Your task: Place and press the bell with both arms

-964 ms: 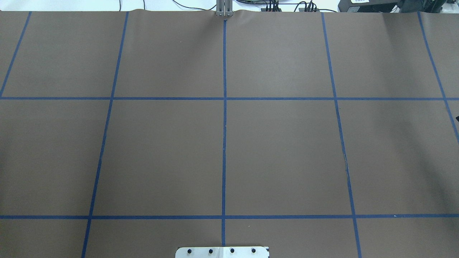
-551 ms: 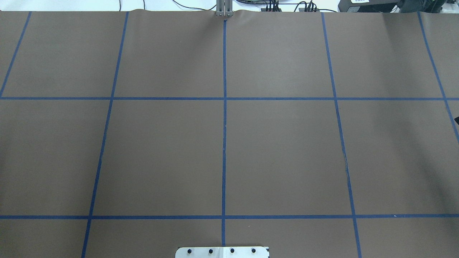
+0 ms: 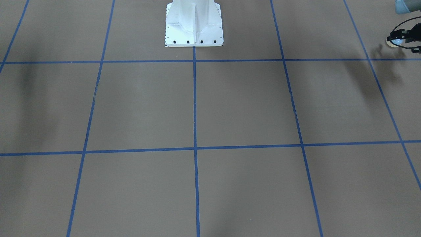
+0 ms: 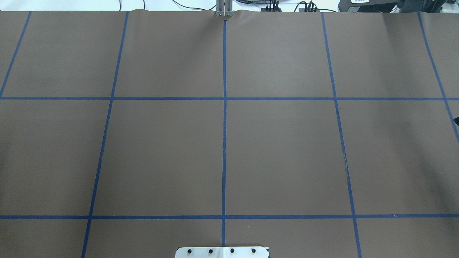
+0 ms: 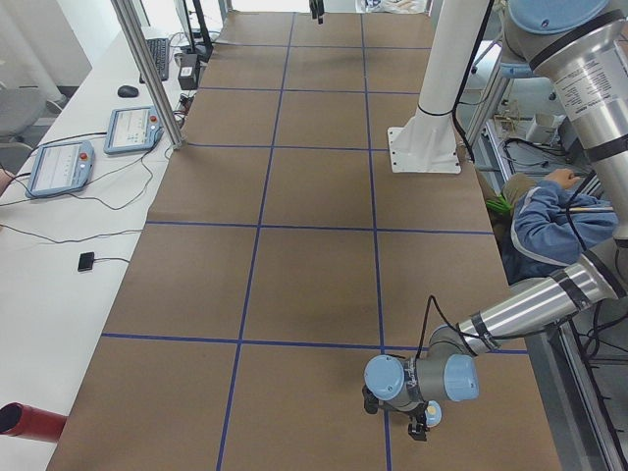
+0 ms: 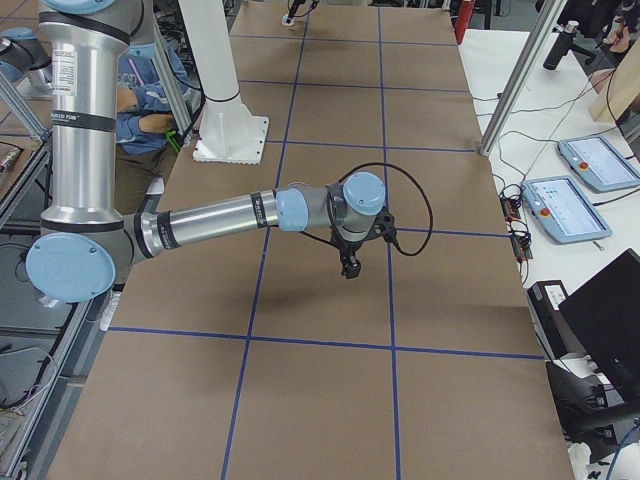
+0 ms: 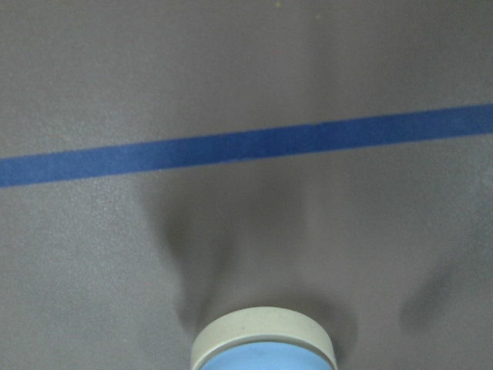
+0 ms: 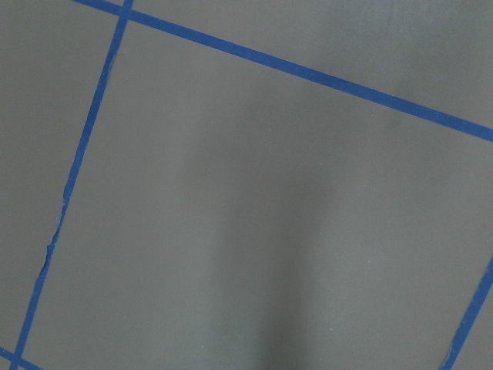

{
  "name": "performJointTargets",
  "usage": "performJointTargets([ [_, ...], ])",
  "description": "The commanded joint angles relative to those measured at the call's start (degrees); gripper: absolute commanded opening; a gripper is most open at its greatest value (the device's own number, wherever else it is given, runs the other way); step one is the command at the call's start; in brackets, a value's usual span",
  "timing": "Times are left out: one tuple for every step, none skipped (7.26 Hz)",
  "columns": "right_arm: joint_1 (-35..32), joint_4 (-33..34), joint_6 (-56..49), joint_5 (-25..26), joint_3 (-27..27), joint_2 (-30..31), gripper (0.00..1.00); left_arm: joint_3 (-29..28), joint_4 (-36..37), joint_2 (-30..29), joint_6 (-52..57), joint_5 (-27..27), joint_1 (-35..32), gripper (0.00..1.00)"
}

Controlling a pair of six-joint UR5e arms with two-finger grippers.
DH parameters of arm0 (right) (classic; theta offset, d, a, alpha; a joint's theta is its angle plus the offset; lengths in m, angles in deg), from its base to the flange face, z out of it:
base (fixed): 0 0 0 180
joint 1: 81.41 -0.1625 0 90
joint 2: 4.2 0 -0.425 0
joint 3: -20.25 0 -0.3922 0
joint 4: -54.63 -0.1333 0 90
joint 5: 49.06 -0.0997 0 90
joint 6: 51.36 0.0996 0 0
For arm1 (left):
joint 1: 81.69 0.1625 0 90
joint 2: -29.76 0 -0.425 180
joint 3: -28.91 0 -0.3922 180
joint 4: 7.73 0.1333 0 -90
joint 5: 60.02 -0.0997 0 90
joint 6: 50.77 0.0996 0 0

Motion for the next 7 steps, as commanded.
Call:
performJointTargets([
  [0.1,0.0,0.1,0.0,0.0,-0.1,1.00,-1.2,-0.1,-0.6,-1.9,0.3,0.3,0.99],
  [0.1,0.0,0.1,0.0,0.0,-0.1,1.00,-1.3,-0.1,-0.8,-3.9,0.2,0.7,0.99],
  [0.2,0.0,0.1,-0.1,-0.1,-0.1,1.00,-1.3,-0.1,-0.8,-4.1,0.1,0.9,0.99],
  [0.2,0.0,0.1,0.0,-0.1,-0.1,1.00,-1.3,-0.1,-0.8,-4.3,0.1,1.1,0.99],
  [0.2,0.0,0.1,0.0,-0.1,-0.1,1.00,-1.3,-0.1,-0.8,-4.3,0.1,1.3,0.99],
  [0.2,0.0,0.1,-0.1,-0.1,-0.1,1.00,-1.4,-0.1,-0.8,-4.4,-0.1,1.5,0.98],
  [0.2,0.0,0.1,-0.1,-0.1,-0.1,1.00,-1.8,-0.1,-0.8,-4.4,-0.1,1.6,0.97],
])
